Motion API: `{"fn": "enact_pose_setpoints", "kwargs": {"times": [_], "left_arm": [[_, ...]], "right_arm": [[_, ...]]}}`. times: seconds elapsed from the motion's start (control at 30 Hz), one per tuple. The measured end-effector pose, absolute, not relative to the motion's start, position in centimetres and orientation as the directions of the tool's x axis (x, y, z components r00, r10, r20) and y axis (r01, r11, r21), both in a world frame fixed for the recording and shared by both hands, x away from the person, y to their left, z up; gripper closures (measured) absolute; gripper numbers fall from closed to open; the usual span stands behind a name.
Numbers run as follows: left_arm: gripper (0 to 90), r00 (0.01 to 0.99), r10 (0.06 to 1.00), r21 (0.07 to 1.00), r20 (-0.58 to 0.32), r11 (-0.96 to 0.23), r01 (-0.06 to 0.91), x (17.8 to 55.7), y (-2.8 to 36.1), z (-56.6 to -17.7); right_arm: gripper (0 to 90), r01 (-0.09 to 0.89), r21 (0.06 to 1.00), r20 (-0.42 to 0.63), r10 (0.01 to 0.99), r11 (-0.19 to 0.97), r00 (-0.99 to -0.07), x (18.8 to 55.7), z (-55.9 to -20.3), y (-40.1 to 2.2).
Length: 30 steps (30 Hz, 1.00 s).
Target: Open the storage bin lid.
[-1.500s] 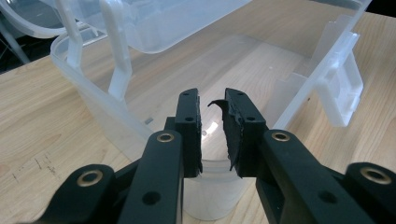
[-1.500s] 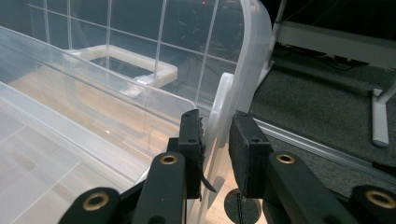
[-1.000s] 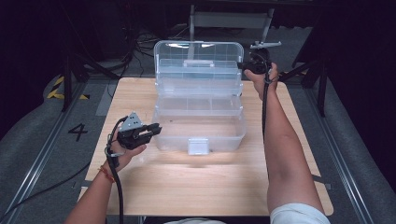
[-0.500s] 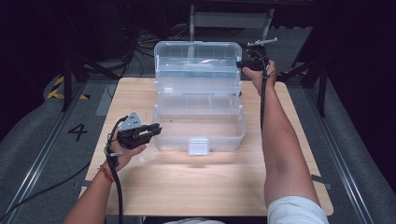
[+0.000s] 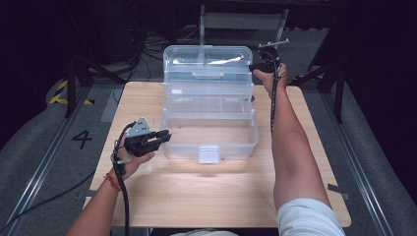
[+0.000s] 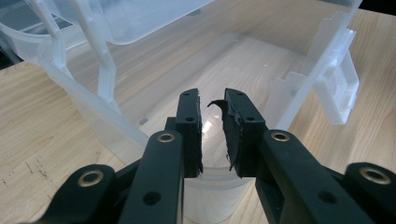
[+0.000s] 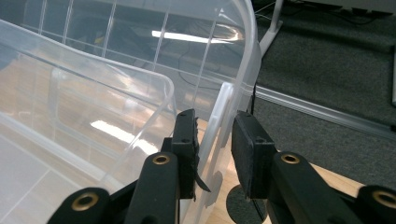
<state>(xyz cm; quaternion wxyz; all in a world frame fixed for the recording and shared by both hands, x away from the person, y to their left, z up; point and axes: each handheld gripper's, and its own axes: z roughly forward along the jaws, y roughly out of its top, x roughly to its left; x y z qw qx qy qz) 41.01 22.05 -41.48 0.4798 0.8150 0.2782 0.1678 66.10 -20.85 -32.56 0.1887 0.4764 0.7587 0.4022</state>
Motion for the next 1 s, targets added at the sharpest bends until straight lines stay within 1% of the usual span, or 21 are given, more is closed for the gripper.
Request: {"fn": "enact_pose_setpoints", "kwargs": {"times": [0.3,0.7,1.0], "left_arm": [[77.0,0.789,0.615,0.874,0.001,-0.385,0.298,41.0,22.0,-41.5],[77.1,0.782,0.623,0.872,0.018,-0.393,0.293,40.9,21.8,-41.5],[77.1,0.781,0.624,0.871,0.019,-0.394,0.293,40.9,21.9,-41.4]], "right_arm": [[71.8,0.588,0.784,0.117,0.882,0.2,-0.456,66.7,-33.2,-20.8],[71.4,0.594,0.788,0.145,0.891,0.159,-0.43,67.3,-34.2,-20.8],[69.9,0.595,0.789,0.135,0.9,0.156,-0.415,67.4,-34.6,-20.5]]}}
